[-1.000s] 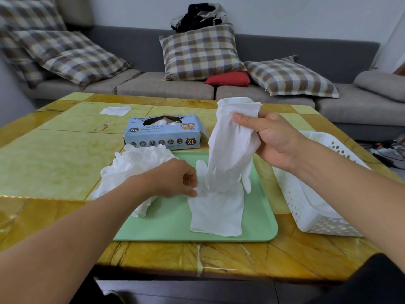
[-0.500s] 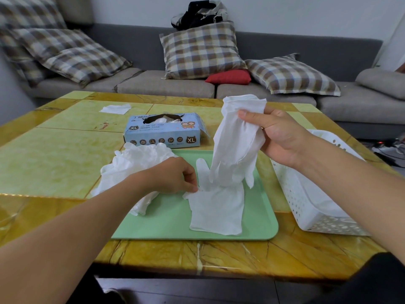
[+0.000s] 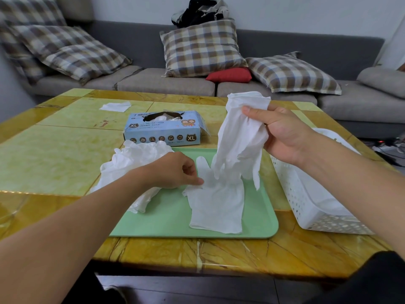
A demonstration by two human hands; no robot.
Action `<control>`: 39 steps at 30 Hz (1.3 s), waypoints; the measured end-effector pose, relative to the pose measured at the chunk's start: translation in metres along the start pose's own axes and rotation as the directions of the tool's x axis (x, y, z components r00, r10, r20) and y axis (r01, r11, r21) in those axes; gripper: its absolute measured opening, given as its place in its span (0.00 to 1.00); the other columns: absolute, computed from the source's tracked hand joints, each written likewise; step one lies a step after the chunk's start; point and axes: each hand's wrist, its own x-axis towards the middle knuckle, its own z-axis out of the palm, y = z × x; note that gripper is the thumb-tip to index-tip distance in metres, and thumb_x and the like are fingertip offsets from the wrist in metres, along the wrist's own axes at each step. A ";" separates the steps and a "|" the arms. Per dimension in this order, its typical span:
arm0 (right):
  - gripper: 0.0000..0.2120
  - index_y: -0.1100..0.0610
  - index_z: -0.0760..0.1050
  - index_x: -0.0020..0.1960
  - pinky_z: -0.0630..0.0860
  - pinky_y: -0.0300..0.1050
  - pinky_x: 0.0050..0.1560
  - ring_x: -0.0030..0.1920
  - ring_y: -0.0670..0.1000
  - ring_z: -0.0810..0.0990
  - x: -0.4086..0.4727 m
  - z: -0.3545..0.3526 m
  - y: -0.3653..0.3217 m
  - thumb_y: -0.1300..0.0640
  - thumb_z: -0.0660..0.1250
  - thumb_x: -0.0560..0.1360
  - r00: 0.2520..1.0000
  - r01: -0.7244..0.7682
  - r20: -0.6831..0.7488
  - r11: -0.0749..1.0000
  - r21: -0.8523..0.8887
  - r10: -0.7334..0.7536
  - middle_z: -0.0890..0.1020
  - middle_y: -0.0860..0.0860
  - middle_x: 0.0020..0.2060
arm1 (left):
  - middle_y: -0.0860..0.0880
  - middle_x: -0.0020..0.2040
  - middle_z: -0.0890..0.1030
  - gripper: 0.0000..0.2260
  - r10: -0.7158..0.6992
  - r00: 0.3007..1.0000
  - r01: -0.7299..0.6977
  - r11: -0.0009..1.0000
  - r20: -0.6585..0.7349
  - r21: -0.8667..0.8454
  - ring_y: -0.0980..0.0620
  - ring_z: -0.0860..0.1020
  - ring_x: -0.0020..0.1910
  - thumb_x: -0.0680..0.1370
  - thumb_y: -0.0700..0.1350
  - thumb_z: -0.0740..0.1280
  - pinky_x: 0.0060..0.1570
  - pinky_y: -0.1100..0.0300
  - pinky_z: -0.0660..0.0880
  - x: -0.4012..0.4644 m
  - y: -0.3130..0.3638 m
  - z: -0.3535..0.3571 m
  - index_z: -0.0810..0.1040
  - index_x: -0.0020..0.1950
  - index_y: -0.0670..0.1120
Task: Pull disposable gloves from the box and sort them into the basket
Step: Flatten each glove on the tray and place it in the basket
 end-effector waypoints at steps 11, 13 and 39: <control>0.20 0.62 0.78 0.66 0.83 0.45 0.48 0.52 0.52 0.85 0.000 0.000 0.001 0.62 0.72 0.75 1.000 -0.003 0.008 1.000 -0.010 0.003 0.85 0.55 0.55 | 0.56 0.37 0.84 0.07 0.037 0.999 -0.037 0.999 0.007 0.028 0.62 0.78 0.34 0.71 0.49 0.79 0.39 0.68 0.73 -0.002 0.005 0.004 0.85 0.40 0.49; 0.20 0.62 0.78 0.66 0.83 0.45 0.48 0.53 0.53 0.85 0.000 0.000 0.001 0.62 0.72 0.75 1.000 -0.004 0.004 1.000 -0.012 0.004 0.84 0.56 0.57 | 0.54 0.38 0.84 0.07 0.005 1.000 -0.005 0.999 -0.008 -0.033 0.63 0.77 0.33 0.71 0.49 0.79 0.36 0.71 0.72 -0.003 0.007 -0.001 0.85 0.41 0.48; 0.16 0.63 0.79 0.63 0.83 0.46 0.52 0.52 0.53 0.85 -0.008 0.013 -0.006 0.58 0.71 0.78 0.998 0.033 -0.043 0.999 -0.015 -0.034 0.86 0.55 0.54 | 0.57 0.46 0.74 0.25 0.126 0.988 -0.150 0.927 0.090 0.343 0.53 0.74 0.47 0.67 0.68 0.75 0.43 0.58 0.70 -0.027 0.024 0.018 0.74 0.52 0.54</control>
